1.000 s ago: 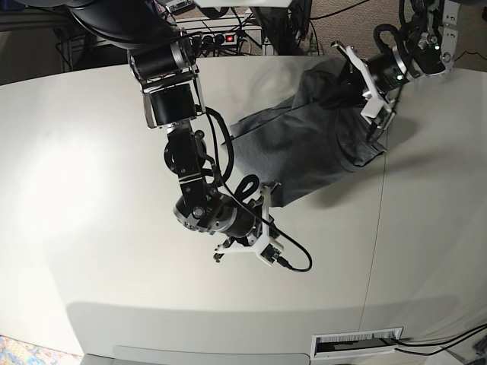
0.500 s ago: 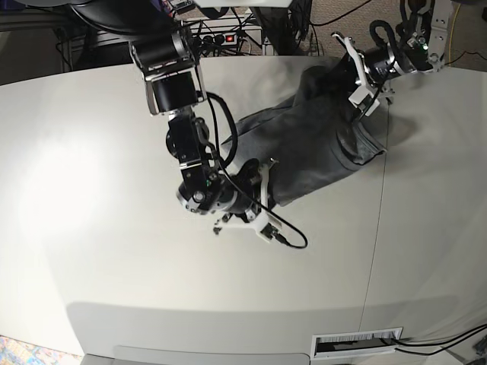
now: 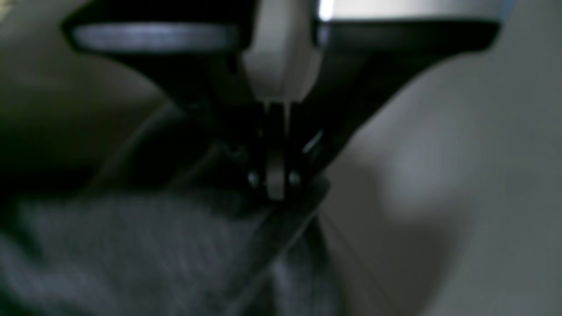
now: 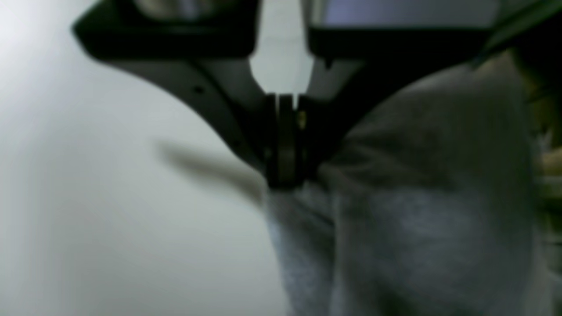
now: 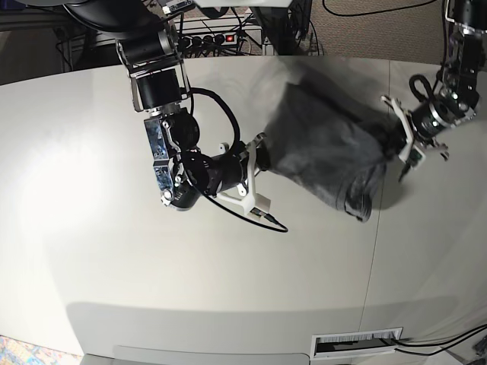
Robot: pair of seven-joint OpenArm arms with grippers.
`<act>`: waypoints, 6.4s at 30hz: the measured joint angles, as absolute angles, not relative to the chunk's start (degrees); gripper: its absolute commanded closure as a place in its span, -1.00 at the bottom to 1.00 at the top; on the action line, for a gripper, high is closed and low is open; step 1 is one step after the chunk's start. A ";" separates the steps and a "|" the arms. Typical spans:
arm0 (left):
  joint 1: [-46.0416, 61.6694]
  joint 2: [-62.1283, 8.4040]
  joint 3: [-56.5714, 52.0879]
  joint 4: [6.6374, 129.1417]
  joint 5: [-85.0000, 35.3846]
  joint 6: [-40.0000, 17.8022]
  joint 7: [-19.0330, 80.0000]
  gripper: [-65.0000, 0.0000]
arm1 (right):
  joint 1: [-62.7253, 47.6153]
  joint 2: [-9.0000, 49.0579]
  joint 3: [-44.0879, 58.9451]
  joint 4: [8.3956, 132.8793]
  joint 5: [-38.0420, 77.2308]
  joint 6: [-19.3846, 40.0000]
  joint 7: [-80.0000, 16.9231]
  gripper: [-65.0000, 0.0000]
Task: Fold the T-shirt properly
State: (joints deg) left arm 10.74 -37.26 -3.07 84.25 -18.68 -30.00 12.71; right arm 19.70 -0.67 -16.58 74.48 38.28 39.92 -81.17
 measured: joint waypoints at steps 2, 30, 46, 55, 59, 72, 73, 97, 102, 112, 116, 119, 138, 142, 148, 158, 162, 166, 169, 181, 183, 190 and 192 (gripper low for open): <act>6.79 -36.73 -3.09 79.90 -18.72 -30.11 11.97 1.00 | 19.55 -0.67 -16.62 74.54 42.76 39.92 -81.06 1.00; -4.25 -40.75 3.62 96.88 -45.23 -33.12 39.68 1.00 | 16.45 1.06 -16.67 74.67 55.44 39.90 -80.97 1.00; 15.59 -36.84 3.64 99.79 -31.81 -31.99 27.24 1.00 | 16.03 0.91 -16.67 74.65 55.59 39.92 -80.97 1.00; 10.33 -37.01 3.64 90.17 -24.23 -33.87 19.79 1.00 | 16.05 2.70 -16.67 74.65 55.64 39.92 -80.95 1.00; 6.09 -38.37 3.62 85.30 -24.10 -35.94 18.72 1.00 | 16.19 4.71 -16.58 75.33 55.44 39.92 -80.99 1.00; -0.86 -42.37 3.70 81.47 -23.20 -36.05 18.96 1.00 | 16.19 9.37 -16.51 84.12 55.57 39.92 -80.99 1.00; -0.84 -42.37 3.70 81.60 -25.10 -36.05 19.59 1.00 | 16.19 9.37 -16.03 84.12 55.57 39.92 -81.01 1.00; 2.37 -33.01 3.70 88.99 -28.88 -32.86 23.11 1.00 | 13.47 10.98 8.58 84.14 52.82 39.92 -80.99 1.00; 2.35 -31.75 3.70 88.99 -19.49 -28.49 18.68 1.00 | 13.47 13.32 8.84 84.14 54.41 39.92 -81.03 1.00; 1.91 -28.18 3.68 88.97 -12.12 -23.79 16.80 1.00 | 8.43 18.20 14.72 89.34 55.96 39.92 -80.79 1.00; 1.80 -26.30 3.68 87.46 -8.91 -23.14 15.18 1.00 | 4.78 18.90 17.61 92.05 56.05 39.92 -80.34 1.00; 1.26 -25.15 3.68 84.16 -6.15 -22.79 11.35 1.00 | 1.08 18.90 20.21 95.18 55.90 39.92 -80.53 1.00; -9.87 -23.31 3.57 73.60 -6.68 -22.17 11.42 1.00 | -16.25 18.94 33.10 110.37 62.15 39.94 -80.31 1.00; -9.87 -20.82 3.62 73.63 -6.70 -22.28 11.53 1.00 | -16.38 18.87 33.10 110.37 62.30 39.94 -80.31 1.00; -9.58 -22.11 3.64 81.49 -9.72 -22.46 18.31 1.00 | -16.95 18.87 32.88 110.32 62.52 39.92 -80.09 1.00; -6.11 -27.35 3.62 97.97 -16.69 -20.69 29.58 1.00 | -19.84 18.87 32.25 109.36 69.47 39.94 -80.99 1.00; 0.99 -30.81 3.25 102.76 -16.80 -17.74 31.09 1.00 | -19.84 18.87 32.25 109.36 69.47 39.92 -80.99 1.00; 8.97 -32.69 -2.11 109.80 -17.63 -15.05 30.92 1.00 | -19.84 18.85 32.25 109.38 68.64 39.92 -80.99 1.00; 16.19 -32.88 -7.94 113.75 -21.32 -14.79 30.76 1.00 | -19.90 18.87 32.25 109.40 65.06 39.92 -81.03 1.00; 44.73 -32.58 -21.58 123.44 -29.63 -15.35 31.20 1.00 | -27.29 18.87 32.29 110.28 59.22 39.92 -80.95 1.00; 48.14 -32.58 -21.65 124.44 -30.11 -15.40 31.03 1.00 | -29.71 18.90 32.29 111.74 59.20 39.92 -80.88 1.00; 60.14 -31.83 -21.71 128.03 -31.14 -15.59 32.91 1.00 | -40.73 19.00 32.27 117.62 58.26 39.92 -80.71 1.00; 62.87 -30.59 -21.74 128.11 -31.14 -15.59 32.99 1.00 | -43.57 18.85 32.27 118.26 55.64 39.92 -79.61 1.00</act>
State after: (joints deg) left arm 62.87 -30.59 -21.74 128.11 -31.14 -15.59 32.99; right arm -43.57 18.85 32.27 118.26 55.64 39.92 -79.61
